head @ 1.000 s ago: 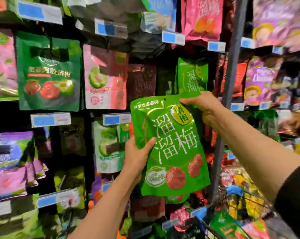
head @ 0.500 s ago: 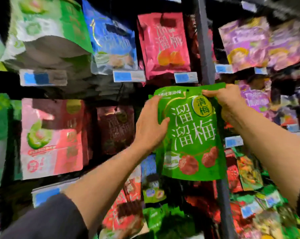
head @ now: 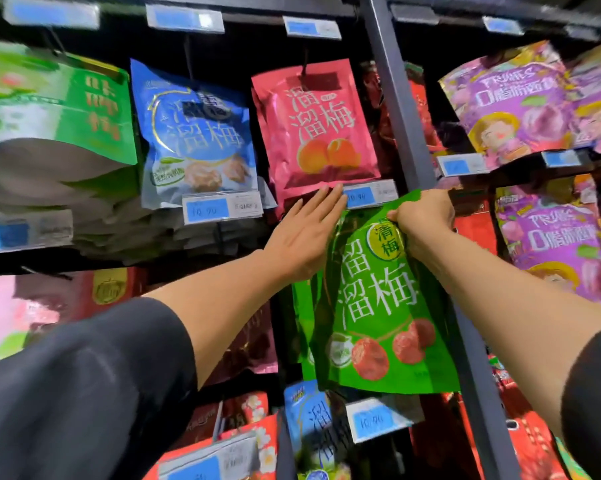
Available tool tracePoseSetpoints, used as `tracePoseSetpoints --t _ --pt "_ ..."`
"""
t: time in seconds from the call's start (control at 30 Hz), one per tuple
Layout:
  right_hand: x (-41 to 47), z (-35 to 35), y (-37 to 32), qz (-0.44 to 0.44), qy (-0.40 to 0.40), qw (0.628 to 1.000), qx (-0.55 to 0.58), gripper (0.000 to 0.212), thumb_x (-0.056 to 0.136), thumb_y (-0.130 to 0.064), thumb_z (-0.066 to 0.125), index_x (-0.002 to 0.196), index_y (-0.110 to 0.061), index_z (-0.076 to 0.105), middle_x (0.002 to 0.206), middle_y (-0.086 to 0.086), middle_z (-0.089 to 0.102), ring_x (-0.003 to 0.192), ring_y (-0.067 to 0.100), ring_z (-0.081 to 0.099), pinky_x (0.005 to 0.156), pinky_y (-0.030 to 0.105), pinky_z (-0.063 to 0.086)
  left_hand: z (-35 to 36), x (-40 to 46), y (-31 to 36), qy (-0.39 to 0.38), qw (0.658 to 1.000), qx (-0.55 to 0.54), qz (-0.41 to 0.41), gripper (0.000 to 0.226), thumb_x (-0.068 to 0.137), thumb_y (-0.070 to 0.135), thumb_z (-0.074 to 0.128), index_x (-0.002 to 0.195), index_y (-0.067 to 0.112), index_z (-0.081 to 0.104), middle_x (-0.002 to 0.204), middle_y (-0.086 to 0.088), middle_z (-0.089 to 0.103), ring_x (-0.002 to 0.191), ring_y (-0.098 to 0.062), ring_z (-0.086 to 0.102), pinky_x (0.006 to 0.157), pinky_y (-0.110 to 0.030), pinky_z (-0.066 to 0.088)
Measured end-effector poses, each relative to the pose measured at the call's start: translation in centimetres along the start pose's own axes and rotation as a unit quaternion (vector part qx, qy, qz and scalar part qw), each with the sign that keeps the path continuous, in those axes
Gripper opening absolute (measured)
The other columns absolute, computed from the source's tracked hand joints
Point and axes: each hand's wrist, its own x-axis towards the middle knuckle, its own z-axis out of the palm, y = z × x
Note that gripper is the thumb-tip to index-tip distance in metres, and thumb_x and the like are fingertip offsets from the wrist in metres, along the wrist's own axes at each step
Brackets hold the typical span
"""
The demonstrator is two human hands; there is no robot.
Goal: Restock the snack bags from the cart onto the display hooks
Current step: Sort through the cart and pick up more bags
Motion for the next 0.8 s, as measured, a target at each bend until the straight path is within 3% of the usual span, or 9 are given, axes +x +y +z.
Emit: tracePoseSetpoints --t 0.2,0.4,0.63,0.8 --pt "0.3 1.2 0.5 0.015 0.033 0.999 -0.032 0.020 0.078 -0.012 0.070 0.097 -0.005 0.070 0.106 0.016 0.069 0.100 0.034 0.063 0.082 0.034 0.050 0.4 -0.5 -0.3 0.017 0.999 -0.029 0.019 0.081 0.089 0.001 0.040 0.153 0.021 -0.007 0.160 0.004 -0.016 0.149 -0.014 -0.006 0.120 -0.038 0.010" --pt "0.5 1.9 -0.1 0.039 0.047 0.997 -0.038 0.019 0.078 -0.008 0.066 0.097 -0.007 0.067 0.108 0.012 0.068 0.096 0.028 0.062 0.075 0.030 0.042 1.5 -0.2 -0.6 0.037 0.998 -0.038 0.031 0.089 0.083 -0.006 0.044 0.153 0.021 -0.005 0.159 0.005 -0.015 0.149 -0.015 0.004 0.118 -0.040 0.021" --pt "0.4 1.8 0.0 0.036 0.036 0.991 -0.120 0.027 0.083 -0.012 0.063 0.109 -0.005 0.066 0.119 0.016 0.064 0.110 0.035 0.060 0.087 0.036 0.047 1.3 -0.3 -0.7 0.037 0.997 -0.045 0.043 0.092 0.077 -0.009 0.040 0.153 0.019 -0.002 0.152 0.007 -0.020 0.149 -0.019 0.008 0.117 -0.041 0.023" --pt "-1.7 1.9 0.3 -0.031 0.007 0.981 -0.191 0.027 0.087 -0.010 0.059 0.114 -0.005 0.060 0.122 0.019 0.062 0.114 0.039 0.058 0.087 0.040 0.047 1.2 -0.4 -0.7 0.040 0.997 -0.057 0.038 0.096 0.070 -0.013 0.040 0.154 0.017 0.004 0.161 0.000 -0.007 0.148 -0.022 0.014 0.115 -0.043 0.026"
